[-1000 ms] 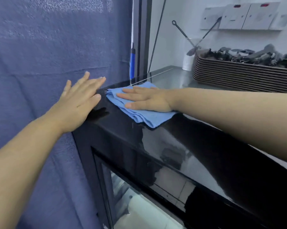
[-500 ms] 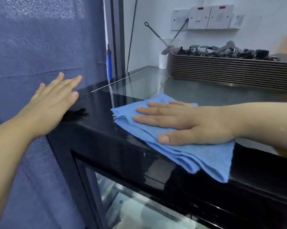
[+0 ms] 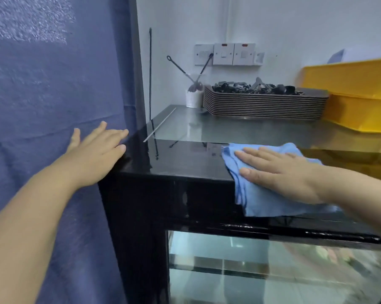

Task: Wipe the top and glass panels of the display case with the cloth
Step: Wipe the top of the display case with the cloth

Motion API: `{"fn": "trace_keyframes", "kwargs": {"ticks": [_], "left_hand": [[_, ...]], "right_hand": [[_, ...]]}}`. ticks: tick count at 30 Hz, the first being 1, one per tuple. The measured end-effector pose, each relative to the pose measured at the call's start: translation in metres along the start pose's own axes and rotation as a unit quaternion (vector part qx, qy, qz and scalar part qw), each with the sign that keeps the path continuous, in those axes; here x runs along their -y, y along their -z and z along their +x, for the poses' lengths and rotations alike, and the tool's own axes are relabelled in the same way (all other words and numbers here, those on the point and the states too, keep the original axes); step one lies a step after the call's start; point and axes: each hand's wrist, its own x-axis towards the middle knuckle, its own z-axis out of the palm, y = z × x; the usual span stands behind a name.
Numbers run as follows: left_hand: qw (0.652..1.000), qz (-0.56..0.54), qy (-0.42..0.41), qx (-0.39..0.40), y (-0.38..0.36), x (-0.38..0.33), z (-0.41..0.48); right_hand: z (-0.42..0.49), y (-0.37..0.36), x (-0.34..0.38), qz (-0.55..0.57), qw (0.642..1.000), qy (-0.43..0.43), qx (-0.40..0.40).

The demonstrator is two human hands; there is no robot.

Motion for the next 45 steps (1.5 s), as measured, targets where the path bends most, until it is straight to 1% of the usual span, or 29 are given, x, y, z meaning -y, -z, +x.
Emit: {"fn": "trace_keyframes", "kwargs": {"ticks": [1, 3, 5, 7, 9, 11, 12, 13, 15, 16, 17, 19, 20, 23, 25, 28, 31, 32, 33, 36, 37, 38, 39, 41, 42, 45], "left_hand": [[1.0, -0.008, 0.012, 0.021, -0.002, 0.007, 0.002], [0.997, -0.06, 0.031, 0.031, -0.004, 0.01, 0.001], [0.995, -0.088, 0.028, 0.024, -0.007, 0.011, 0.003], [0.994, -0.106, 0.022, 0.008, -0.009, 0.014, 0.004], [0.982, -0.185, 0.022, -0.017, -0.009, 0.015, -0.001], [0.965, -0.26, 0.017, -0.038, -0.009, 0.015, -0.012], [0.963, -0.267, 0.014, -0.044, -0.009, 0.015, -0.019], [0.965, -0.256, 0.009, -0.051, -0.01, 0.015, -0.025], [0.975, -0.212, -0.009, -0.066, -0.011, 0.018, -0.036], [0.98, -0.183, -0.02, -0.077, -0.012, 0.022, -0.041], [0.984, -0.152, -0.034, -0.09, -0.013, 0.025, -0.047], [0.987, -0.087, -0.064, -0.115, -0.017, 0.031, -0.061], [0.987, -0.058, -0.078, -0.127, -0.021, 0.034, -0.068], [0.978, 0.027, -0.104, -0.178, -0.039, 0.037, -0.086], [0.971, 0.059, -0.091, -0.214, -0.055, 0.037, -0.091], [0.957, 0.066, -0.08, -0.27, -0.088, 0.024, -0.093], [0.943, 0.061, -0.091, -0.313, -0.12, 0.011, -0.089], [0.939, 0.057, -0.088, -0.329, -0.127, 0.008, -0.085], [0.934, 0.042, -0.086, -0.343, -0.132, 0.005, -0.082], [0.92, -0.002, -0.127, -0.37, -0.141, -0.003, -0.074], [0.917, -0.009, -0.143, -0.372, -0.144, -0.006, -0.072], [0.913, -0.015, -0.155, -0.378, -0.148, -0.009, -0.069], [0.909, -0.018, -0.158, -0.386, -0.151, -0.011, -0.065], [0.9, -0.018, -0.149, -0.409, -0.158, -0.013, -0.056], [0.896, -0.008, -0.145, -0.42, -0.16, -0.011, -0.054], [0.881, 0.007, -0.162, -0.445, -0.162, -0.006, -0.05]], "right_hand": [[0.015, 0.002, 0.024, -0.006, 1.0, 0.007, -0.012], [0.051, 0.005, 0.065, -0.015, 0.999, 0.032, -0.021], [0.073, 0.005, 0.099, -0.023, 0.998, 0.049, -0.029], [0.09, 0.005, 0.12, -0.007, 0.997, 0.062, -0.034], [0.094, 0.003, 0.125, -0.015, 0.996, 0.083, -0.03], [0.085, 0.002, 0.104, -0.021, 0.994, 0.1, -0.029], [0.074, 0.002, 0.089, -0.007, 0.995, 0.101, -0.024], [0.061, 0.003, 0.07, 0.034, 0.995, 0.088, -0.02], [0.034, 0.004, 0.033, 0.165, 0.985, 0.038, -0.015], [0.025, 0.005, 0.026, 0.196, 0.98, 0.011, -0.013], [0.023, 0.005, 0.021, 0.176, 0.984, -0.014, -0.008], [0.042, 0.004, 0.024, 0.06, 0.997, -0.045, 0.007], [0.055, 0.005, 0.033, 0.024, 0.998, -0.052, 0.004], [0.1, 0.008, 0.068, 0.004, 0.999, -0.046, -0.023], [0.121, 0.012, 0.1, -0.003, 0.999, -0.02, -0.031], [0.138, 0.013, 0.142, 0.014, 0.998, 0.052, -0.014], [0.127, 0.011, 0.142, 0.005, 0.991, 0.132, -0.013], [0.118, 0.008, 0.13, -0.002, 0.991, 0.135, -0.015], [0.108, 0.004, 0.114, -0.003, 0.993, 0.118, -0.017], [0.089, 0.003, 0.067, 0.03, 0.999, 0.003, -0.021], [0.092, 0.007, 0.061, 0.02, 0.999, -0.027, -0.013], [0.101, 0.011, 0.06, 0.009, 0.999, -0.035, -0.005], [0.115, 0.016, 0.064, 0.006, 1.0, -0.027, -0.009], [0.143, 0.02, 0.089, -0.032, 0.999, 0.003, -0.025], [0.154, 0.022, 0.109, -0.019, 0.999, 0.019, -0.027], [0.161, 0.019, 0.149, -0.002, 0.993, 0.119, -0.01]]}}
